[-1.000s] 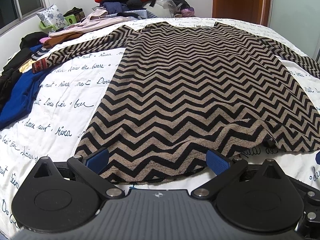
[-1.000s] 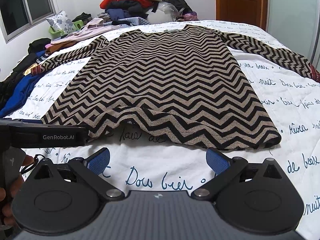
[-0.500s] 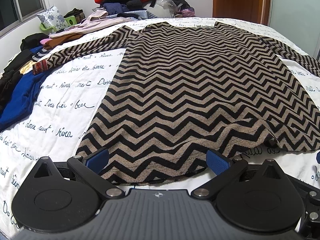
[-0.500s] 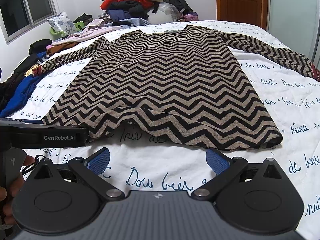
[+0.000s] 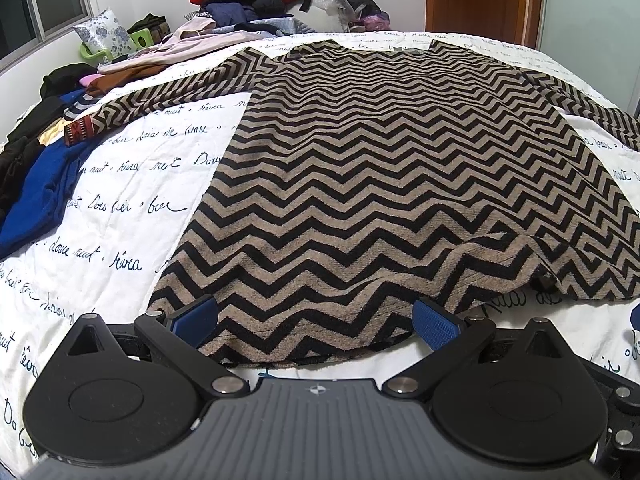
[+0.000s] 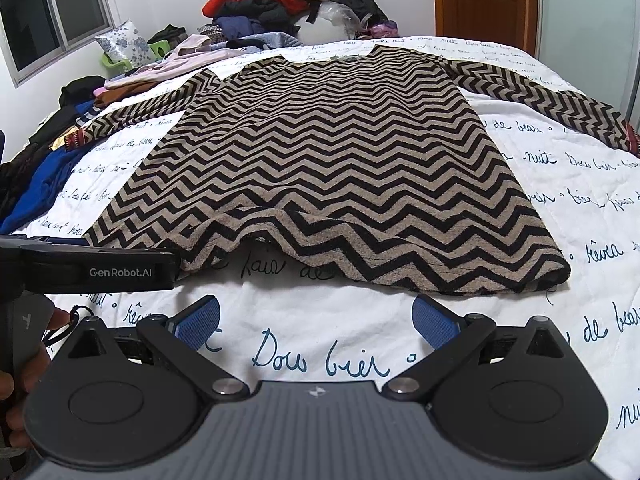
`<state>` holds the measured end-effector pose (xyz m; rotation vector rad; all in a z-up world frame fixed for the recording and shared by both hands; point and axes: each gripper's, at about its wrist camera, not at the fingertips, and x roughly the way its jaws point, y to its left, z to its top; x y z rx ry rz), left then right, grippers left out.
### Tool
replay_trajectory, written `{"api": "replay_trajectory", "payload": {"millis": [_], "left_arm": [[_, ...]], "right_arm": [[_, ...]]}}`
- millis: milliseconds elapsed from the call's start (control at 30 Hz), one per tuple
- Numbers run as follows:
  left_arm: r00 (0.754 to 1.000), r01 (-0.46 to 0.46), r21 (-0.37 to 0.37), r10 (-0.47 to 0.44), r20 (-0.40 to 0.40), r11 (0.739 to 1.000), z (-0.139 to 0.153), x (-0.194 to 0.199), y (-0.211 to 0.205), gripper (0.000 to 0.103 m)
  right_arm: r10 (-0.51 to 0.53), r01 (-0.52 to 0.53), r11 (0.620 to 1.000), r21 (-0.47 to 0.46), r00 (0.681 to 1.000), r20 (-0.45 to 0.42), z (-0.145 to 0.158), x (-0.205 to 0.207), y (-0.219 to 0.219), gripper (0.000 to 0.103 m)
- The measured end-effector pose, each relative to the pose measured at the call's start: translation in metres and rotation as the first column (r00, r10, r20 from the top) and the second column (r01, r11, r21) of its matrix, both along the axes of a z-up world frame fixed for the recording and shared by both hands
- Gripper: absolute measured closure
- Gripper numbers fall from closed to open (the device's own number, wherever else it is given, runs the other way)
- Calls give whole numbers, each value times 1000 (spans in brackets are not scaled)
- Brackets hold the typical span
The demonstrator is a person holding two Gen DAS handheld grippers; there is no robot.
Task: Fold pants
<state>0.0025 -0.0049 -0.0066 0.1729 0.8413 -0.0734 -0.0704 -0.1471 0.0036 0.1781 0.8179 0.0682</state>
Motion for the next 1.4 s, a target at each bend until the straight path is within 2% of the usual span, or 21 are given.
{"api": "replay_trajectory", "payload": {"millis": [667, 767, 900, 1000, 1100, 1167, 1267, 1300, 1400], "left_arm": [[1000, 7, 31, -7, 1, 999, -5, 7, -6, 1], [1000, 5, 17, -5, 21, 1000, -1, 9, -5, 1], [999, -3, -8, 4, 54, 1000, 8, 20, -5, 1], [998, -2, -16, 3, 65, 1000, 14, 33, -9, 1], [997, 9, -16, -8, 70, 1000, 17, 43, -17, 0], [997, 22, -12, -21, 71, 1000, 16, 49, -24, 0], [997, 44, -5, -44, 61, 999, 12, 59, -35, 0], [997, 53, -2, -52, 56, 999, 10, 62, -40, 0], [996, 69, 8, -69, 51, 998, 6, 73, -51, 0]], "right_arm": [[11, -11, 999, 34, 1000, 2, -5, 8, -5, 0], [25, -27, 998, 54, 999, 42, -2, 8, -10, 0], [19, -29, 998, 61, 986, 164, 8, 6, -27, 0], [-37, 17, 996, 87, 970, 240, 15, 11, -53, 0], [-126, 99, 988, 122, 964, 235, 13, 25, -87, 0], [-199, 167, 974, 151, 952, 234, 11, 34, -114, 0], [-322, 271, 935, 229, 919, 228, 5, 46, -164, 0], [-367, 307, 914, 264, 905, 218, 2, 51, -182, 0], [-520, 428, 813, 395, 839, 162, -12, 64, -238, 0]]}}
